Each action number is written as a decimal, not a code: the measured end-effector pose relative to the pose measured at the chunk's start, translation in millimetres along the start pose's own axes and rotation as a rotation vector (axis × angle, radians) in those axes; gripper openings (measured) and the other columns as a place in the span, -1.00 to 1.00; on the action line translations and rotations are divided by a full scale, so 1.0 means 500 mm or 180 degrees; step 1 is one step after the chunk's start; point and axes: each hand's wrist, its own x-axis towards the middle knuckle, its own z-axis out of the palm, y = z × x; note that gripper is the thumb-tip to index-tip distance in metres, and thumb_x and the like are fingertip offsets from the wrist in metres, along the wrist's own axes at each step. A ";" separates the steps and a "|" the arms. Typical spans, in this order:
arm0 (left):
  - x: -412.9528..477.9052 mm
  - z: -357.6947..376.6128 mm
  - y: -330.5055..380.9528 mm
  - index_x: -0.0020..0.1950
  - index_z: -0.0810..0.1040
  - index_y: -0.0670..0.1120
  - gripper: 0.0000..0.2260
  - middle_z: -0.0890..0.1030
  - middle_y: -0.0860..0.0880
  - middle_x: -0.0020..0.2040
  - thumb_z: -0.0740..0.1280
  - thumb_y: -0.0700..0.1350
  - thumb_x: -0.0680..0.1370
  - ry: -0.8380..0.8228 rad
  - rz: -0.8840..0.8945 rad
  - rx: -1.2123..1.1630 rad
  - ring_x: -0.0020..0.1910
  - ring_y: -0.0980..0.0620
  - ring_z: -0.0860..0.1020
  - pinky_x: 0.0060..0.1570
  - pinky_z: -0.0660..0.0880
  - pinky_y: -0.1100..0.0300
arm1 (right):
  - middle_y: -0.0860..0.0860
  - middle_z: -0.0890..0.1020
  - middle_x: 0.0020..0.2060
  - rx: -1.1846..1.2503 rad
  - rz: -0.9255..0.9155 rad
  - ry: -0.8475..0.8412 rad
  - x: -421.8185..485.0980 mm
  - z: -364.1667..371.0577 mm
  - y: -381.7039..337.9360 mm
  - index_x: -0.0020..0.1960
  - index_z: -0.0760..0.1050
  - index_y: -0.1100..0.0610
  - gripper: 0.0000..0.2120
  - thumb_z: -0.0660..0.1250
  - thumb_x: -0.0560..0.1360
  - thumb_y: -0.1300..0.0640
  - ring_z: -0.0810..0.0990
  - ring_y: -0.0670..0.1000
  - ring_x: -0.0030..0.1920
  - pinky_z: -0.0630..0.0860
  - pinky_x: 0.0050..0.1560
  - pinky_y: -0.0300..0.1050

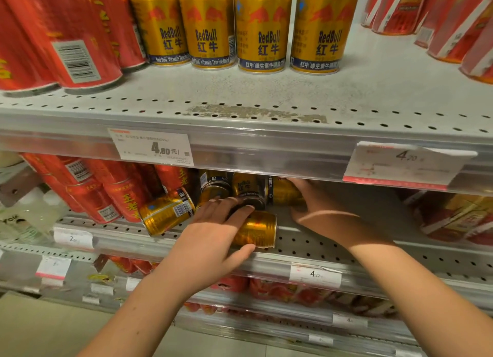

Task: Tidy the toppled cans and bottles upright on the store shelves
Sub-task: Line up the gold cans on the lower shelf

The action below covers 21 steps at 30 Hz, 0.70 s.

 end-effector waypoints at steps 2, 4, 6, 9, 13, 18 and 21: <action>0.001 -0.002 0.001 0.60 0.22 0.11 -0.35 0.31 0.04 0.49 0.21 0.33 0.57 -0.0013 0.0025 0.0061 0.48 -0.04 0.27 0.53 0.19 0.03 | -0.05 0.52 0.19 0.0031 0.0055 -0.0012 -0.009 -0.004 0.007 0.47 0.31 -0.06 -0.40 0.44 0.49 0.13 0.51 0.00 0.17 0.48 0.22 -0.04; 0.002 -0.002 0.006 0.60 0.24 0.08 -0.32 0.34 0.03 0.47 0.22 0.35 0.55 -0.0017 0.0062 0.0126 0.46 -0.05 0.29 0.53 0.17 0.02 | -0.10 0.50 0.15 0.0151 0.0119 0.0054 -0.018 -0.008 0.016 0.42 0.32 -0.09 -0.39 0.49 0.45 0.03 0.50 -0.04 0.14 0.44 0.19 -0.10; 0.006 -0.001 0.009 0.60 0.24 0.06 -0.29 0.35 0.02 0.45 0.19 0.38 0.54 -0.0017 0.0064 0.0162 0.46 -0.05 0.28 0.52 0.17 0.02 | -0.12 0.47 0.14 0.0271 0.0217 0.0072 -0.026 -0.009 0.023 0.40 0.28 -0.11 -0.32 0.53 0.40 -0.04 0.48 -0.08 0.12 0.44 0.18 -0.11; 0.015 0.001 0.012 0.60 0.21 0.08 -0.26 0.33 0.05 0.41 0.09 0.43 0.51 -0.0036 0.0030 0.0155 0.40 -0.03 0.29 0.44 0.27 0.05 | -0.14 0.45 0.18 0.0592 0.0238 0.0051 -0.036 -0.005 0.025 0.39 0.21 -0.21 -0.30 0.52 0.38 -0.04 0.48 -0.13 0.10 0.47 0.16 -0.10; 0.021 -0.002 0.009 0.57 0.26 0.12 -0.27 0.33 0.07 0.33 0.06 0.44 0.48 -0.0050 0.0113 0.0087 0.31 0.02 0.32 0.35 0.34 0.07 | -0.19 0.42 0.20 0.0886 0.0175 0.0073 -0.052 0.001 0.027 0.40 0.18 -0.29 -0.32 0.47 0.41 -0.08 0.48 -0.13 0.13 0.49 0.14 -0.09; 0.017 -0.002 0.007 0.53 0.31 0.15 -0.36 0.40 0.12 0.40 0.24 0.39 0.52 0.0062 0.0249 -0.0218 0.35 0.06 0.36 0.32 0.36 0.11 | -0.40 0.43 0.07 0.1223 0.0280 0.0414 -0.072 0.002 0.015 0.27 0.24 -0.43 -0.40 0.40 0.29 -0.30 0.48 -0.27 0.05 0.40 -0.02 -0.28; 0.011 0.000 0.014 0.52 0.33 0.14 -0.34 0.43 0.17 0.36 0.29 0.40 0.50 0.0276 -0.0023 -0.0786 0.33 0.14 0.36 0.26 0.35 0.24 | -0.47 0.52 0.00 0.1491 0.0401 0.0569 -0.072 0.003 0.002 0.07 0.26 -0.60 -0.51 0.43 0.26 -0.31 0.51 -0.41 0.01 0.39 -0.07 -0.32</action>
